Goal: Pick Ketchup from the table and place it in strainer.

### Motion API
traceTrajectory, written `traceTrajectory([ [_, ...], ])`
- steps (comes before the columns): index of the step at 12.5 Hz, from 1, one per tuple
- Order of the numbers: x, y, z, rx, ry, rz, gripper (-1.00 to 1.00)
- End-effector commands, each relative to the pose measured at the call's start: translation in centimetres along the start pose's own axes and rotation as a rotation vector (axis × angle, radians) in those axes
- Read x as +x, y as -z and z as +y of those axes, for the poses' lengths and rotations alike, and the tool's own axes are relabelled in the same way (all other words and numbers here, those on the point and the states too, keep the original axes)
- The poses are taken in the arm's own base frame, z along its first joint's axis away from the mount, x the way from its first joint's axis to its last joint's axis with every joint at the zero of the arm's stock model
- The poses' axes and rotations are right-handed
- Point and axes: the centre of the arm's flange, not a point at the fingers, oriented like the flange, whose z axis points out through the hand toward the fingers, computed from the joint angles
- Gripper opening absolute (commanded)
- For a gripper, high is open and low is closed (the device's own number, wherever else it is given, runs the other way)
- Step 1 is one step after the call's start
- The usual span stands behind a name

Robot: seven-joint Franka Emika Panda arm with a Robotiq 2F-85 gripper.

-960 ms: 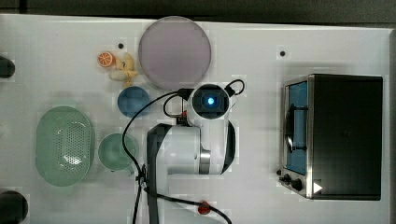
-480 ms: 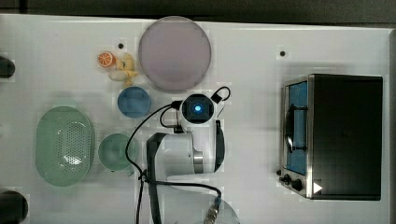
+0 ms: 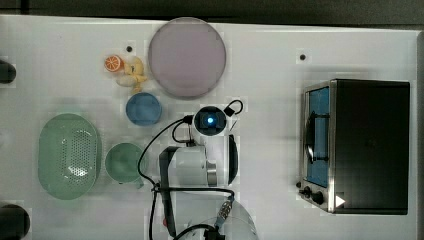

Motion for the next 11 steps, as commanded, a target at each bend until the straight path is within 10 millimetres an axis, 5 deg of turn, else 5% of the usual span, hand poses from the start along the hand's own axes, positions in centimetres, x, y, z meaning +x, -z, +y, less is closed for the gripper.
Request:
traceTrajectory([
  [1,1.0,3.0,0.0,-0.014,0.031,0.089,0.26],
  [3,1.2,6.4,0.1,-0.027,0.022,0.144,0.26],
  [7,-0.6,17.1,-0.7,-0.064,0.021,0.187,0.26],
  [11,-3.0,26.4,-6.3,-0.045,0.039,0.152,0.26],
])
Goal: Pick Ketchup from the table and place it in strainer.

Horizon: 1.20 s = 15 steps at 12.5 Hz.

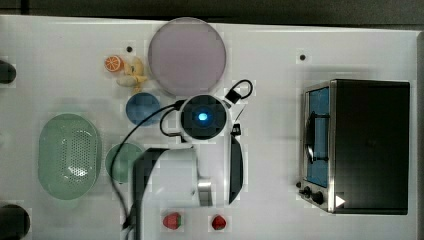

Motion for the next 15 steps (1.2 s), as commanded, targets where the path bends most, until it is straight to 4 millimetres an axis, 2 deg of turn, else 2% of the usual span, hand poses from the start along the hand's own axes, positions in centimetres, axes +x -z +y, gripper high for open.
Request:
traceTrajectory([
  [1,0.4,6.1,-6.9,0.037,0.057,0.045,0.26],
  [2,0.5,7.2,-9.2,0.060,0.059,0.049,0.26],
  [4,0.4,8.1,-14.4,0.094,0.016,0.057,0.26],
  [7,-0.7,6.9,-22.1,0.097,-0.132,0.030,0.26],
  [9,-1.1,4.5,-27.0,0.120,-0.164,0.023,0.26],
  [11,-0.6,1.9,-30.9,0.190,-0.206,0.053,0.26],
  [13,0.2,-1.2,-33.8,0.277,-0.236,0.079,0.26],
  [15,0.9,-5.0,-35.3,0.337,-0.263,0.067,0.26],
])
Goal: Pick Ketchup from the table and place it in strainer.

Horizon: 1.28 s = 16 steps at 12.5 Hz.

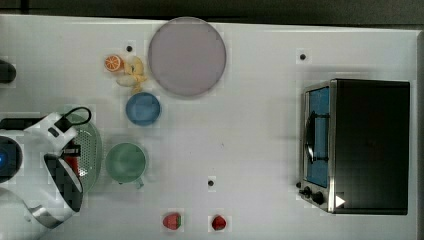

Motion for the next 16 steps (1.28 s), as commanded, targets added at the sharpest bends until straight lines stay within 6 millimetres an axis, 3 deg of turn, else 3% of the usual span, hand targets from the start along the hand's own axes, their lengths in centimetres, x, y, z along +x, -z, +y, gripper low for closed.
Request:
traceTrajectory([
  [1,0.5,-4.2,0.8,0.046,-0.154,-0.021,0.34],
  [3,0.3,-7.6,0.5,0.078,-0.162,-0.044,0.76],
  [4,0.7,-7.9,0.2,0.101,-0.166,-0.032,0.98],
  [6,1.1,-6.4,-1.0,0.117,-0.183,-0.013,1.00],
  [9,1.4,0.2,-2.6,0.086,-0.283,0.032,1.00],
  [11,1.4,5.7,-1.9,0.001,-0.297,0.035,1.00],
  [14,1.5,14.3,1.4,-0.152,-0.360,-0.001,1.00],
  [16,1.6,19.0,4.0,-0.222,-0.421,-0.030,1.00],
])
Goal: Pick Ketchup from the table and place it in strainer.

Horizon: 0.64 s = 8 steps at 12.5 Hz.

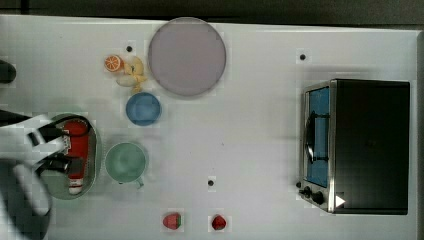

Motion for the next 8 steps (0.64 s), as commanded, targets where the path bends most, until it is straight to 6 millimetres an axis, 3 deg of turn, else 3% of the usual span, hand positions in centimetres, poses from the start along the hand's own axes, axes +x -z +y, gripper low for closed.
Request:
traceTrajectory([
  [1,3.8,3.6,5.3,-0.051,-0.191,-0.032,1.00],
  [4,7.6,8.8,11.6,-0.028,-0.329,-0.002,1.00],
  [8,13.0,12.6,22.3,0.028,-0.547,0.044,1.00],
])
